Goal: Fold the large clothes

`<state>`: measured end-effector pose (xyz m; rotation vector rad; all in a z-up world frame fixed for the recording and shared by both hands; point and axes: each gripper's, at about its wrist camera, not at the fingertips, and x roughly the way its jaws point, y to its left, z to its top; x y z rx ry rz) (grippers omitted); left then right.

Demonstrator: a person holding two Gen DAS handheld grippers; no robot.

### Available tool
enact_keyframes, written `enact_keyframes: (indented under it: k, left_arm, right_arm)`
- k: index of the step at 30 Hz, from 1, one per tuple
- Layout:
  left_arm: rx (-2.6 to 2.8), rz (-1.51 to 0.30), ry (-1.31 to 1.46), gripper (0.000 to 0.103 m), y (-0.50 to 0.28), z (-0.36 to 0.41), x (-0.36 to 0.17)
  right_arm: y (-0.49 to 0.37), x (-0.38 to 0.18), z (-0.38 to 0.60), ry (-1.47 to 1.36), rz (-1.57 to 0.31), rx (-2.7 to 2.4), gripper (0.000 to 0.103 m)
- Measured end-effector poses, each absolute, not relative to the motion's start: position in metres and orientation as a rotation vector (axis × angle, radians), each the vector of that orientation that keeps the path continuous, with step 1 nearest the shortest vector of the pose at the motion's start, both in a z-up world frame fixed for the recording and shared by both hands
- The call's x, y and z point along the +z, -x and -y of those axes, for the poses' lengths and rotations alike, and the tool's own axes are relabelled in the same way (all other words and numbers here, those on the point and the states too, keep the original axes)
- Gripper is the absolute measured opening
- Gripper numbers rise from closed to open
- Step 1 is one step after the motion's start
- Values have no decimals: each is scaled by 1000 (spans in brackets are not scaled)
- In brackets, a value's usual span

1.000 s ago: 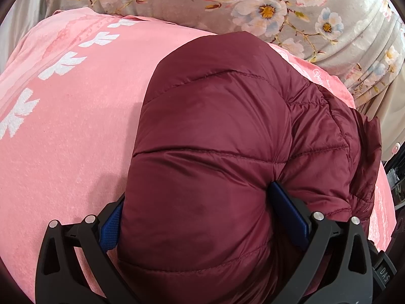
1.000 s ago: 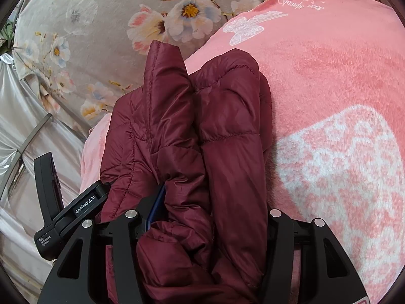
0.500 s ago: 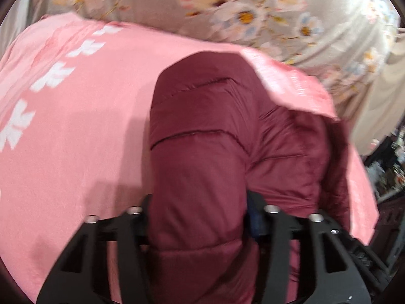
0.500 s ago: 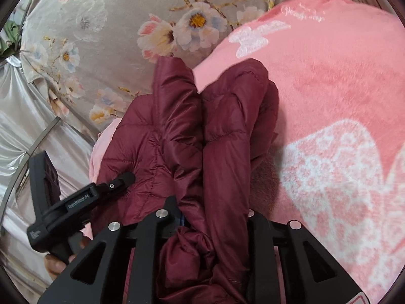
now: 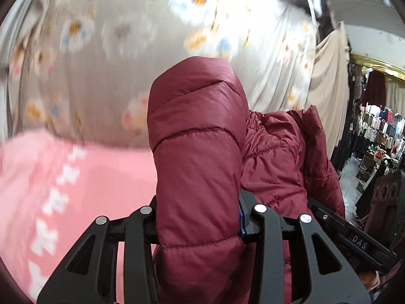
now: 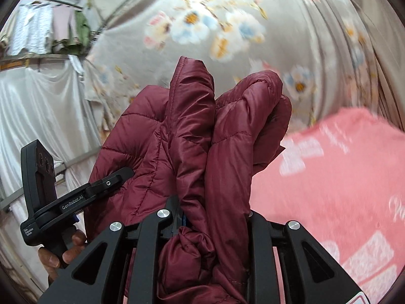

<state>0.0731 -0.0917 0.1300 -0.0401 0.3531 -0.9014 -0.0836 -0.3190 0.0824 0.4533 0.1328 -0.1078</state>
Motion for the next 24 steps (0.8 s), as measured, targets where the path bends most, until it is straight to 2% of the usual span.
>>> enact_keyframes:
  k: [5, 11, 16, 24]
  left_arm:
    - [-864, -208, 45, 37, -83, 49, 166]
    - [-820, -152, 58, 38, -116, 3, 180]
    - [-765, -160, 64, 38, -154, -19, 175]
    - [-689, -246, 54, 38, -229, -16, 132]
  right_arm:
    - [60, 124, 296, -376, -58, -58, 20]
    - [15, 148, 259, -279, -35, -7, 20]
    - [-39, 140, 236, -262, -59, 50, 20]
    - [-127, 98, 224, -281, -143, 69, 21]
